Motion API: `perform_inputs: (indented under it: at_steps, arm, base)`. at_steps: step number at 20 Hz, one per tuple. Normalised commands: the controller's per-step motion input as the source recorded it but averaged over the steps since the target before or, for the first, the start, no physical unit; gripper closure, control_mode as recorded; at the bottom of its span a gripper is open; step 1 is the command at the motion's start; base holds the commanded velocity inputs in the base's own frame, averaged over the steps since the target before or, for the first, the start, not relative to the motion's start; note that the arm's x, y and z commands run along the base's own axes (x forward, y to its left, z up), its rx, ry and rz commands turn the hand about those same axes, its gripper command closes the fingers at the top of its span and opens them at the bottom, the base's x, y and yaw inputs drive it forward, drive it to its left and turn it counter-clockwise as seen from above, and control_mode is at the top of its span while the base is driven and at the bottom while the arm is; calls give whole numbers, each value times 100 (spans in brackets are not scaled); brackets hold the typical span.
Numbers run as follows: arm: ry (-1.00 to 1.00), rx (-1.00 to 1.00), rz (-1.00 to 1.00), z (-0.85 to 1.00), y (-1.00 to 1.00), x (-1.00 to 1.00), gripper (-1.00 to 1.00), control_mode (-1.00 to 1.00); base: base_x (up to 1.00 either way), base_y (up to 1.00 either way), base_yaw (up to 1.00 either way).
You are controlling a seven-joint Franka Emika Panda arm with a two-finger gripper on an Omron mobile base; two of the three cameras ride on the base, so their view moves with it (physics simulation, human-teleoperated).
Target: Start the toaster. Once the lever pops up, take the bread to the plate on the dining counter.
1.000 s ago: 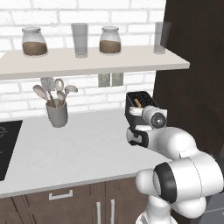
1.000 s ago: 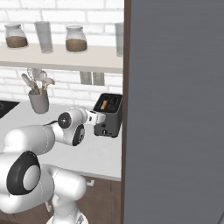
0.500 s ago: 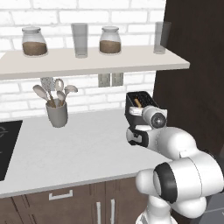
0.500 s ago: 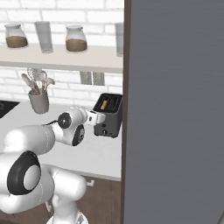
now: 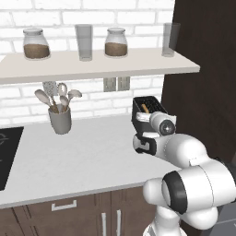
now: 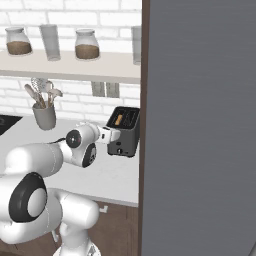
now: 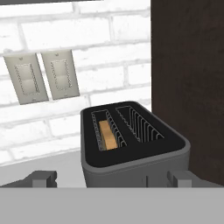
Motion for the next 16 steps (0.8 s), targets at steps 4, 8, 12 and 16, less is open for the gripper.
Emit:
perform_inputs:
  at_steps: [4,8,12,16]
  arm:
    - [-2,0,0,0,0,0,-100,-100]
    - [-2,0,0,0,0,0,-100,-100]
    - [-1,0,0,0,0,0,-100,-100]
    - [0,0,0,0,0,0,-100,-100]
  base:
    - [0,0,0]
    - [0,0,0]
    - [0,0,0]
    - [0,0,0]
